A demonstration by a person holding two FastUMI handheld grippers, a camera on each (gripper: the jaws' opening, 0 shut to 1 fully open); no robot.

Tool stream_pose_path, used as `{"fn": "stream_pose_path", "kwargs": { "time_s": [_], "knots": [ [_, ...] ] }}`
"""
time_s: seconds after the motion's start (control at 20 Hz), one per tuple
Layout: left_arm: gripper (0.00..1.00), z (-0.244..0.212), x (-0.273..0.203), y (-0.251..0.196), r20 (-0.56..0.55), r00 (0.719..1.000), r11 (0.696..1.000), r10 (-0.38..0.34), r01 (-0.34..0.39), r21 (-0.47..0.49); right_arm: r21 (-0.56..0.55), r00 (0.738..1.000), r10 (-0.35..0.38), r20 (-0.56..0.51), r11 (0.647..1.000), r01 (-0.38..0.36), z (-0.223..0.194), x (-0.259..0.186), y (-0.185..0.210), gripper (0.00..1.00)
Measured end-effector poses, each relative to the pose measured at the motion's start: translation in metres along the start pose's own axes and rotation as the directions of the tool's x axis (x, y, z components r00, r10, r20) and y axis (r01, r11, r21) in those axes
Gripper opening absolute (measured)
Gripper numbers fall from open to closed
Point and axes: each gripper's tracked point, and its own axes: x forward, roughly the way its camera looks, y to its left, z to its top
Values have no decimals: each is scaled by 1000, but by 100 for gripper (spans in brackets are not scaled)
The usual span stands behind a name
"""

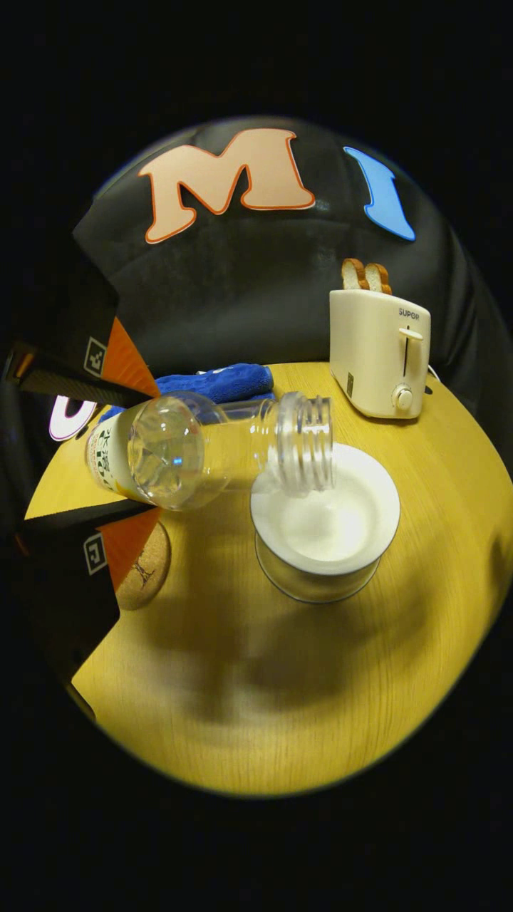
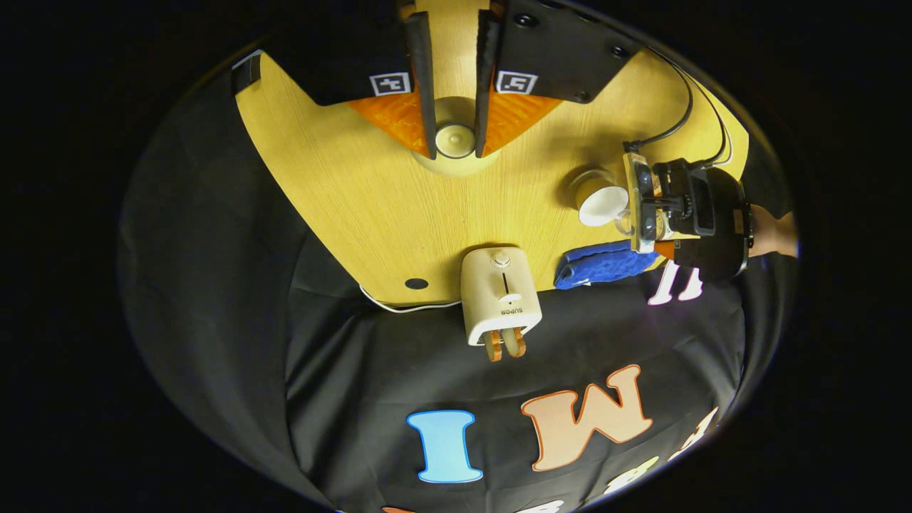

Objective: Open the teacup lid with one hand, grasp the water bottle and pour water into the teacup with the other hand; after pouring, place the water bottle on the coaster and then close the teacup lid.

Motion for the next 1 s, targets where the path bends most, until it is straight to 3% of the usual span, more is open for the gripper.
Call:
{"fn": "stream_pose_path", "kwargs": {
  "time_s": [0.45, 1.0],
  "knots": [
    [64, -11, -8, 1, -131, 991, 985, -39, 60, 163, 25, 1000, 17, -9, 1000, -17, -12, 1, -3, 27],
    [63, -18, -16, 16, -256, 966, 947, -26, 106, 303, 27, 999, 32, -16, 999, -31, -24, 2, -8, 27]
  ]
}}
